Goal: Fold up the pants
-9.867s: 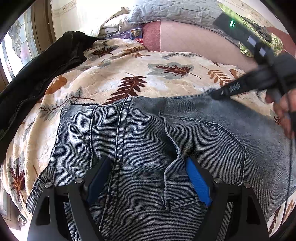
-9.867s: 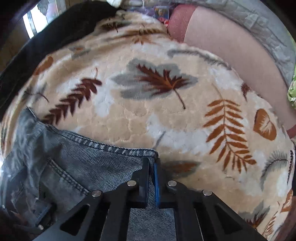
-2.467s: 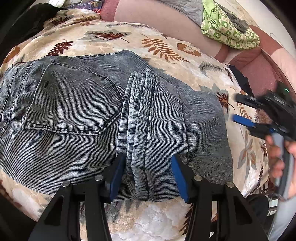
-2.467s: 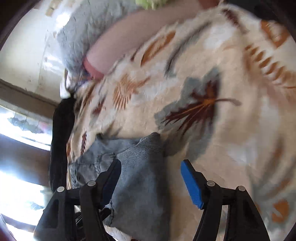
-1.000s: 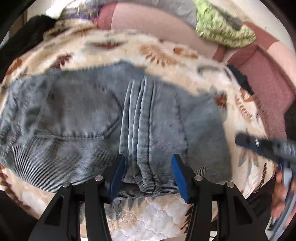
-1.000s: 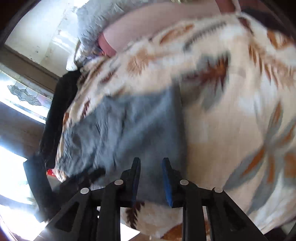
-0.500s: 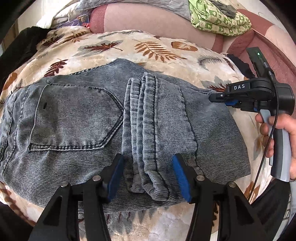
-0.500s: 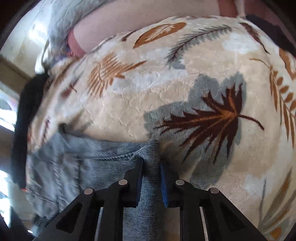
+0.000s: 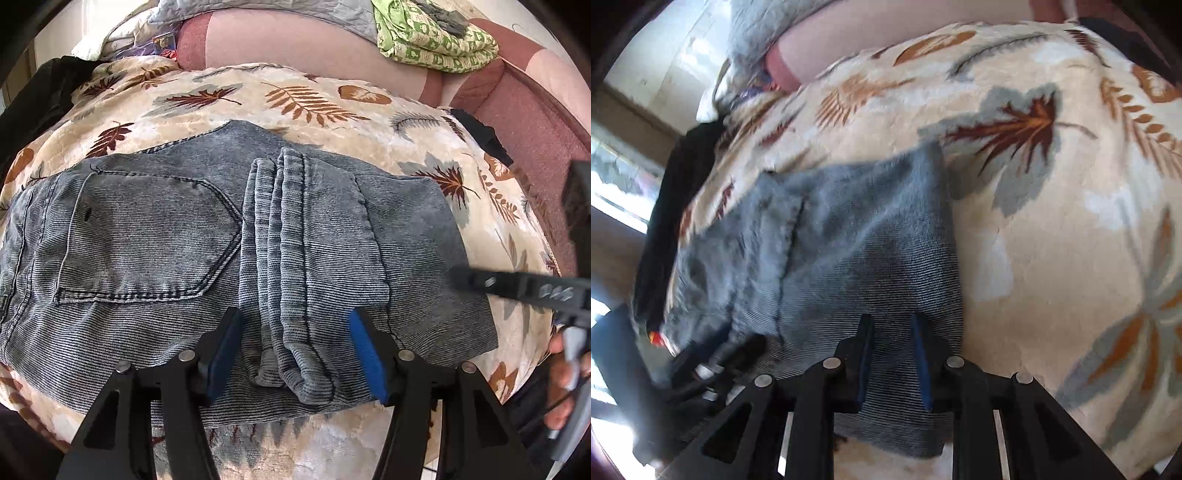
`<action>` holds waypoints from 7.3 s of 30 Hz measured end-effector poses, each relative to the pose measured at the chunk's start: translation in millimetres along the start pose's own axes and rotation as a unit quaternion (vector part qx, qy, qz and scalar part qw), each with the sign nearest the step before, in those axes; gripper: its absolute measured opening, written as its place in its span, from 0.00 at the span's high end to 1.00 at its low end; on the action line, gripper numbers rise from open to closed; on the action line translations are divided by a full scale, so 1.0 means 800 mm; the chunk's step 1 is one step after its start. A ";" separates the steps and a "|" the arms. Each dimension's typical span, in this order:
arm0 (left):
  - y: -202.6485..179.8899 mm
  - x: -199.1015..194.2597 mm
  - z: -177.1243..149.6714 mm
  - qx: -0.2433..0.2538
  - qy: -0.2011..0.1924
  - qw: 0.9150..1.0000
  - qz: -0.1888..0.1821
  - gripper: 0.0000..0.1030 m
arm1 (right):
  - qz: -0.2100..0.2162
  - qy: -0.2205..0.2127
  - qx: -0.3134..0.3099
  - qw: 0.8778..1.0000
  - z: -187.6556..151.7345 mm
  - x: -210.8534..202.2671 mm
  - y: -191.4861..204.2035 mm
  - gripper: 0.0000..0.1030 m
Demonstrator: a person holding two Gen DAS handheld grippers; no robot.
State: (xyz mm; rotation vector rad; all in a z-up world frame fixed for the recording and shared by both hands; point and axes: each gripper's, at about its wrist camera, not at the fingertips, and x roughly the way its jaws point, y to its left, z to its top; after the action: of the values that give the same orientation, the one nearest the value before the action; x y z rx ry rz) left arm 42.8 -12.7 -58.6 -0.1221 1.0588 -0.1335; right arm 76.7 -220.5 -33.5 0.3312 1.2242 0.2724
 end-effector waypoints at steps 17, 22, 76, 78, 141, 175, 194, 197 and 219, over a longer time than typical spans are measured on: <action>0.013 -0.012 0.003 -0.025 0.004 1.000 -0.017 0.41 | -0.029 0.023 -0.062 0.997 -0.053 0.019 0.027 0.70; 0.030 -0.044 0.000 -0.044 -0.028 0.998 -0.030 0.40 | -0.012 -0.020 -0.062 0.998 -0.045 -0.024 0.045 0.49; 0.256 -0.128 -0.023 -0.288 -0.152 0.945 -0.014 0.89 | 0.163 0.156 0.024 0.974 0.051 0.191 0.218 0.34; 0.238 -0.135 -0.012 -0.265 -0.161 0.951 -0.008 0.89 | 0.185 0.143 0.044 0.971 0.055 0.175 0.204 0.34; 0.025 -0.042 -0.016 0.000 -0.058 0.998 -0.009 0.32 | 0.241 -0.025 0.211 0.947 -0.064 -0.028 -0.058 0.37; 0.027 -0.035 -0.019 -0.011 -0.052 0.999 -0.004 0.23 | 0.072 -0.057 0.164 0.982 -0.083 -0.006 -0.027 0.95; 0.012 -0.024 -0.018 0.024 -0.060 0.997 0.044 0.21 | 0.059 -0.043 0.102 0.992 -0.030 -0.027 -0.003 0.82; 0.010 -0.025 -0.018 0.024 -0.057 0.997 0.039 0.21 | 0.062 -0.009 0.105 0.992 -0.047 0.007 -0.025 0.91; 0.025 -0.020 -0.018 -0.008 -0.068 0.998 0.009 0.21 | -0.172 0.168 -0.264 0.934 0.177 0.157 0.285 0.27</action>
State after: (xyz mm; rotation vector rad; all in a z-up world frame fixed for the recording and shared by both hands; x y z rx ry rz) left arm 23.4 8.9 -55.4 -0.1354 0.9251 -0.0990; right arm 244.6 22.3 -10.9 -0.4108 1.4632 0.3501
